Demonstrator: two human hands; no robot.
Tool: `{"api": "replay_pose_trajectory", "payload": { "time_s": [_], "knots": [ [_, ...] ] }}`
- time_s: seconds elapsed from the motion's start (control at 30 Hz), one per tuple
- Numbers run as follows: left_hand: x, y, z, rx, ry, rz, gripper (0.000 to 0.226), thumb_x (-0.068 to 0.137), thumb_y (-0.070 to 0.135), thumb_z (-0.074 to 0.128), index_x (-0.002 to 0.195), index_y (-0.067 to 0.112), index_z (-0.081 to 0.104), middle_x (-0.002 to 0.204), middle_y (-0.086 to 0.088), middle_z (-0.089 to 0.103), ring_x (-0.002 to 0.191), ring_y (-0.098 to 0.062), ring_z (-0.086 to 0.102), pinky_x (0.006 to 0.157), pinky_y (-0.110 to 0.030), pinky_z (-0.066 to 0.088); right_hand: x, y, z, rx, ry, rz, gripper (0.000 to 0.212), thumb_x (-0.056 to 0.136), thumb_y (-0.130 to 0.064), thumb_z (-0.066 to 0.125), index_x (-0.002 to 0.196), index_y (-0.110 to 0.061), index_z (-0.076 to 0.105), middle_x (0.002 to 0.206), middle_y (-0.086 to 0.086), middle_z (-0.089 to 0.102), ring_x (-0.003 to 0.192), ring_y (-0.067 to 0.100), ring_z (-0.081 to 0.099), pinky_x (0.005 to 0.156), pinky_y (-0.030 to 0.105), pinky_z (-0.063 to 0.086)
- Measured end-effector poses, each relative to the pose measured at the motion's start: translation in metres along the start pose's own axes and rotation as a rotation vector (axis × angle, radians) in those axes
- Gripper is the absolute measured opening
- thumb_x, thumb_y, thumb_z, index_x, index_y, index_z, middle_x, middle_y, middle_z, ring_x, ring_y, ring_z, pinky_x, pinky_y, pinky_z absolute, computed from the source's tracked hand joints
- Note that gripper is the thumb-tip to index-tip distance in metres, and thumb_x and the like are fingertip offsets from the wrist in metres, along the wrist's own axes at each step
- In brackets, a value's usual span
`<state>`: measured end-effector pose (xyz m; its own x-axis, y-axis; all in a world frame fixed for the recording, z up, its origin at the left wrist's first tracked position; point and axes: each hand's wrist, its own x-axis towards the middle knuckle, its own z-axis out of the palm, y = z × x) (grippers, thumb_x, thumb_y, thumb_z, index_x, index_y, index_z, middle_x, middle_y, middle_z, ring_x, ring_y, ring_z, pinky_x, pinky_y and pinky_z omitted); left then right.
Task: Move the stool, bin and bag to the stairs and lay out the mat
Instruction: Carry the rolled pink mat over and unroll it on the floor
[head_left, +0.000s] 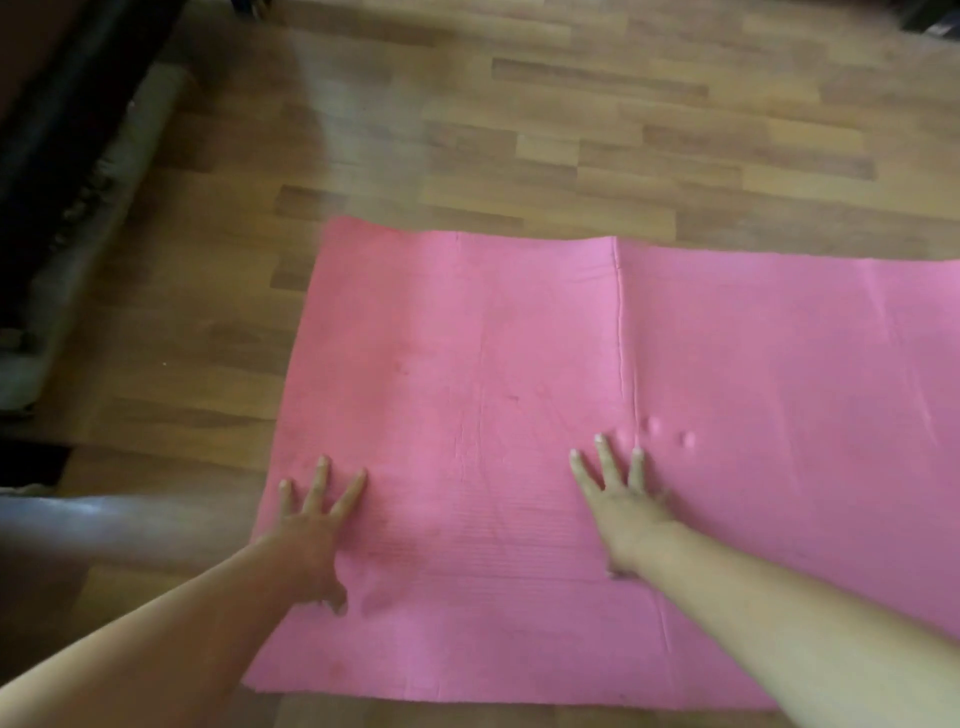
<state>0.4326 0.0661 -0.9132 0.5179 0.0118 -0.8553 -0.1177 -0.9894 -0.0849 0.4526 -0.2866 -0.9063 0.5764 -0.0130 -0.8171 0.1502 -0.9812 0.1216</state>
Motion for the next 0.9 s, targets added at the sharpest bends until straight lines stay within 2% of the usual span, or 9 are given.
{"api": "replay_pose_trajectory", "payload": {
  "time_s": [0.1,0.2,0.3,0.4,0.47,0.57,0.7,0.9],
  "knots": [
    [0.006,-0.008,-0.008,-0.039,-0.043,0.019,0.143,0.059,0.06,0.081,0.147,0.035,-0.029,0.153,-0.014,-0.038,0.141,-0.057,-0.011,0.118,-0.057,0.011,0.002,0.001,0.004,-0.008,-0.091,-0.015,0.148,0.066,-0.025,0.088,0.142,-0.034,-0.038,0.145,0.004,-0.052,0.141,0.051,-0.025,0.11,0.065,0.028],
    [0.009,-0.011,-0.021,-0.12,-0.059,-0.005,0.13,0.064,0.068,0.072,0.149,0.041,-0.021,0.157,-0.01,-0.033,0.144,-0.053,-0.006,0.118,-0.055,0.015,0.002,0.007,-0.014,0.0,-0.142,-0.062,0.143,0.069,-0.036,0.085,0.142,-0.036,-0.038,0.146,0.002,-0.051,0.14,0.051,-0.025,0.114,0.061,0.024],
    [0.007,-0.009,-0.03,-0.116,-0.022,-0.014,0.123,0.068,0.069,0.069,0.151,0.04,-0.017,0.159,-0.012,-0.026,0.145,-0.051,-0.001,0.119,-0.051,0.013,0.002,0.005,-0.023,0.026,-0.133,-0.084,0.142,0.068,-0.044,0.084,0.145,-0.034,-0.034,0.149,0.004,-0.046,0.141,0.054,-0.019,0.117,0.057,0.021],
    [-0.007,0.003,-0.013,-0.116,0.069,-0.021,0.125,0.065,0.064,0.072,0.149,0.045,-0.019,0.159,-0.004,-0.03,0.146,-0.046,-0.008,0.116,-0.059,0.019,-0.011,0.001,-0.008,0.059,-0.033,-0.151,0.142,0.062,-0.052,0.085,0.149,-0.035,-0.026,0.151,-0.001,-0.043,0.144,0.049,-0.018,0.117,0.06,0.019],
    [-0.022,0.013,0.004,-0.059,0.091,0.082,0.126,0.067,0.059,0.075,0.147,0.045,-0.022,0.156,-0.001,-0.036,0.145,-0.046,-0.015,0.114,-0.062,0.021,-0.025,-0.008,0.008,0.049,-0.015,-0.247,0.14,0.062,-0.052,0.084,0.15,-0.037,-0.023,0.152,-0.004,-0.043,0.144,0.042,-0.024,0.116,0.064,0.016],
    [-0.028,0.023,0.012,0.064,0.053,0.208,0.128,0.07,0.05,0.077,0.146,0.046,-0.026,0.152,-0.002,-0.041,0.142,-0.049,-0.022,0.113,-0.061,0.025,-0.039,-0.027,0.025,-0.048,-0.048,-0.342,0.135,0.067,-0.05,0.082,0.149,-0.039,-0.024,0.15,-0.003,-0.047,0.138,0.046,-0.035,0.113,0.07,0.01],
    [-0.024,0.025,-0.001,0.081,-0.073,0.182,0.126,0.075,0.038,0.079,0.146,0.046,-0.025,0.151,-0.002,-0.044,0.139,-0.051,-0.025,0.113,-0.059,0.026,-0.034,-0.037,0.028,-0.086,-0.08,-0.321,0.135,0.069,-0.046,0.082,0.145,-0.042,-0.03,0.143,-0.003,-0.054,0.133,0.049,-0.04,0.112,0.072,0.008],
    [-0.018,0.029,-0.023,0.09,-0.187,0.127,0.114,0.079,0.048,0.072,0.144,0.052,-0.021,0.153,0.003,-0.039,0.142,-0.049,-0.02,0.112,-0.064,0.023,-0.03,-0.037,0.019,-0.161,-0.136,-0.312,0.132,0.071,-0.049,0.079,0.144,-0.044,-0.031,0.143,-0.004,-0.054,0.135,0.05,-0.037,0.111,0.072,0.015]
  ]
}}
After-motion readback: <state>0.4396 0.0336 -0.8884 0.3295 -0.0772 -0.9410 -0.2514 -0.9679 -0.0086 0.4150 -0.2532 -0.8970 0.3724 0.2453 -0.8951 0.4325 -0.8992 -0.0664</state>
